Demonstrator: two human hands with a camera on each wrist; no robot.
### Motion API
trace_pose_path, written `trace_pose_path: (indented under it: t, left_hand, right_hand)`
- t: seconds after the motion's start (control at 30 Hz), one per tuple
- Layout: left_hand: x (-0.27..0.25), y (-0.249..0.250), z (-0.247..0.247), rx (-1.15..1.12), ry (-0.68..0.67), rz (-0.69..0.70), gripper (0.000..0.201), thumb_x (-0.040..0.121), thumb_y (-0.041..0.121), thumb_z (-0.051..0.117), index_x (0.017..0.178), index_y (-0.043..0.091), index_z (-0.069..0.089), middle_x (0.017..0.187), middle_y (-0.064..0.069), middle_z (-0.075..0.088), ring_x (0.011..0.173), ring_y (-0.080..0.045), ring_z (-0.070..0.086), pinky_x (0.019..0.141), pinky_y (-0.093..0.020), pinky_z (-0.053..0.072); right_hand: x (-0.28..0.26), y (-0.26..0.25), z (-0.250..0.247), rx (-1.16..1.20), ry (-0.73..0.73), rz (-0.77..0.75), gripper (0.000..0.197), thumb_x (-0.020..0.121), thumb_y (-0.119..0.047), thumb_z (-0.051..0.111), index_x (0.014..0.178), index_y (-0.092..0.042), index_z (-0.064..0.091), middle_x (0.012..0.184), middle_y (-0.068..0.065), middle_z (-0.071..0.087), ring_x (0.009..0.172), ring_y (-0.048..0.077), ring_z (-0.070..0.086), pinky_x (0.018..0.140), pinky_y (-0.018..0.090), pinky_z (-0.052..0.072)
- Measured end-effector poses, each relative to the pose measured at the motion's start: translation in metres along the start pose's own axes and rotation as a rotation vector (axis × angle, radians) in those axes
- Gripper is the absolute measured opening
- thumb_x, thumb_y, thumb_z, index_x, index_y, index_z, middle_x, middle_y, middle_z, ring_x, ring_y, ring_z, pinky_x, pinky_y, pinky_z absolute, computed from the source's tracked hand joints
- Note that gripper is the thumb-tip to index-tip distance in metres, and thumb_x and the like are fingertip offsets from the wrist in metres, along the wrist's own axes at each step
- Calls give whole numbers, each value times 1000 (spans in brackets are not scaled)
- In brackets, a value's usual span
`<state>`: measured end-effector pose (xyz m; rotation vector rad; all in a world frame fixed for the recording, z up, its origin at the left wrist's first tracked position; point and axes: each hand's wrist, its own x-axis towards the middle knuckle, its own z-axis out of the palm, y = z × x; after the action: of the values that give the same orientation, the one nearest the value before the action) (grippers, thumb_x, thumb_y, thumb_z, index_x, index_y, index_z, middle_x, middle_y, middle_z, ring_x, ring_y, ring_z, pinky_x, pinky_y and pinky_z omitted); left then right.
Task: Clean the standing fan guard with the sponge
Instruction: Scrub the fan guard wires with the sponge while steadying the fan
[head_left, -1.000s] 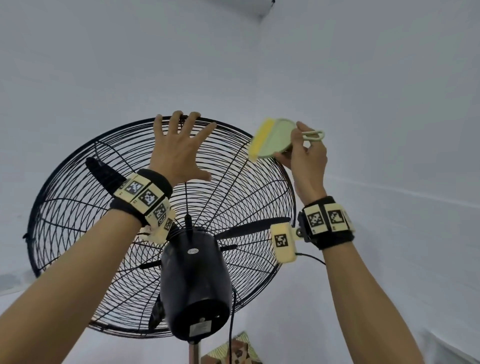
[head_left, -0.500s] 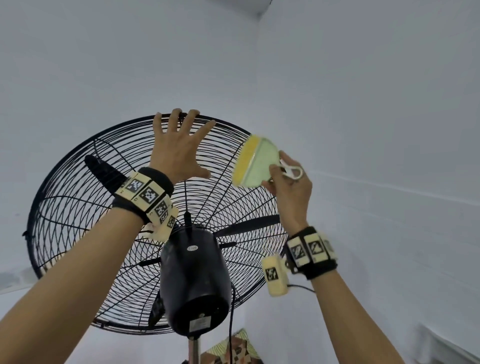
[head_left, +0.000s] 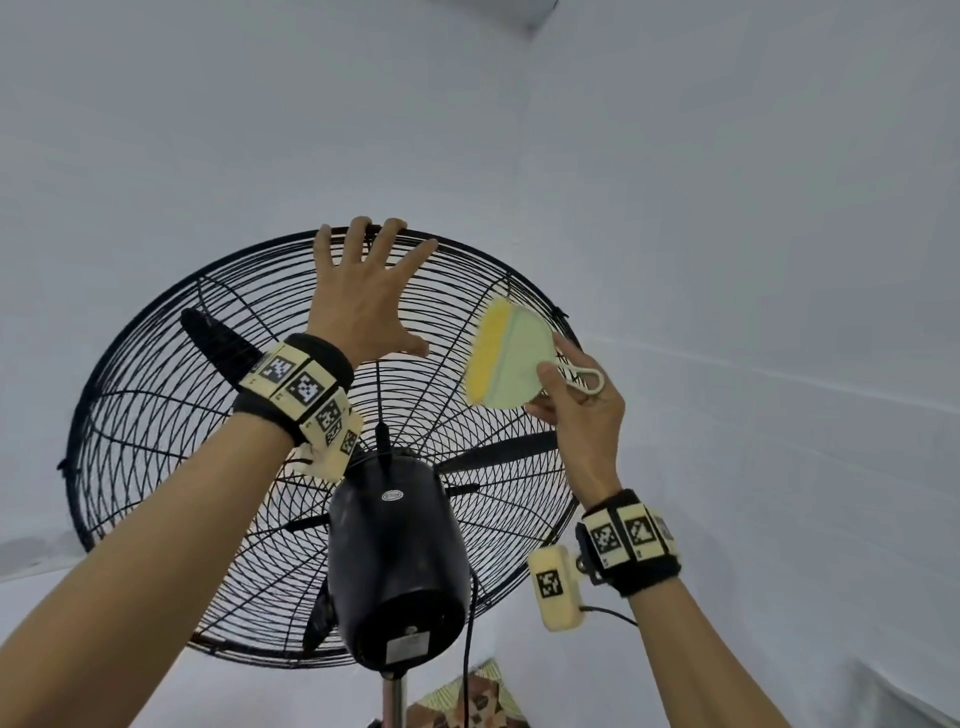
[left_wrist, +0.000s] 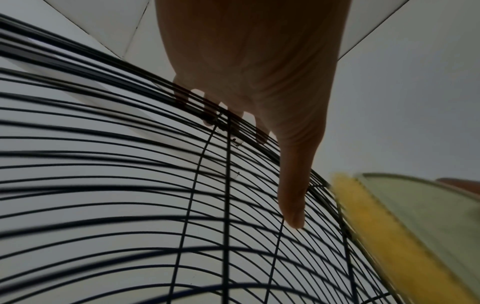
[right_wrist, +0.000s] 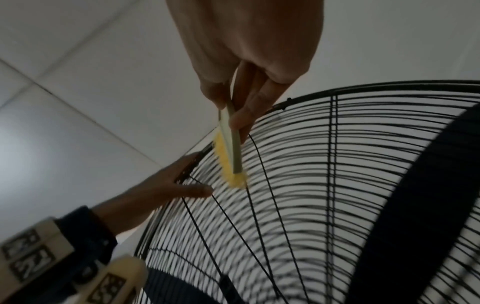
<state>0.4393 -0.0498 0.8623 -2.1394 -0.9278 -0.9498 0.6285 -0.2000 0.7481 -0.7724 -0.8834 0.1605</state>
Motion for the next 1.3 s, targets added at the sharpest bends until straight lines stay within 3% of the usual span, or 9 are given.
trace_pose_path:
  t: [0.13,0.23,0.3,0.37,0.53,0.73,0.93,1.17,1.3]
  left_hand:
    - [0,4,0,5,4,4,128,59,78,83,163,41,19,170,-3,17,157,-37,11,124,-68,6]
    - [0,5,-1,3,2,-3,128,60,77,83,163,41,19,170,-4,17,157,-38,10,123,-68,6]
    - [-1,3,-2,4,-4,-6,127,60,77,83,163,40,19,170,-4,17,157,-38,10,123,-69,6]
    - [-2,1,-2,6,-4,-8,127,60,78,83,163,40,19,170,-4,17,157,-38,10,123,-69,7]
    - [-2,5,-4,9,-1,3,126,61,76,84,163,39,21,170,-5,18,156,-39,11,123,-69,7]
    - [-2,1,-3,7,-10,-12,127,60,75,85,163,39,21,170,-5,18,156,-39,11,122,-70,7]
    - [-2,5,-3,6,3,-1,126,60,75,85,163,38,22,170,-5,19,156,-39,11,123,-69,7]
    - [-3,1,-2,2,-3,-16,127,60,73,87,163,38,22,169,-5,18,156,-39,11,123,-69,8]
    - [-3,4,-3,7,6,-12,126,59,73,87,162,38,23,169,-5,19,156,-39,12,122,-69,8]
  right_hand:
    - [16,-8,2,171,90,-56,36,96,-12,73,126,-31,70,123,5,73,95,27,73,70,32,65]
    - [-3,13,1,-11,30,-22,36,96,-14,72,128,-31,68,112,-5,76,87,24,75,65,32,64]
    - [-22,30,-3,-105,-39,21,36,95,-16,73,127,-33,69,113,2,75,85,27,76,62,33,65]
    - [-29,32,-4,-87,-48,35,36,95,-17,74,126,-33,71,114,5,75,85,29,76,62,33,65]
    - [-13,19,2,65,87,-41,36,96,-19,72,129,-32,68,118,-10,75,86,24,74,63,30,63]
    - [-44,47,-5,-155,-33,29,33,94,-17,75,122,-35,73,109,-2,75,91,27,76,64,38,65]
    - [-27,27,1,20,70,-13,34,97,-20,72,125,-39,69,115,-5,76,86,27,76,66,32,65]
    - [-50,46,-4,-209,-36,35,33,95,-14,74,124,-28,73,102,-18,75,85,14,74,67,49,65]
    - [-39,37,0,-133,34,-19,33,96,-18,73,127,-27,71,111,-11,74,79,13,73,59,33,63]
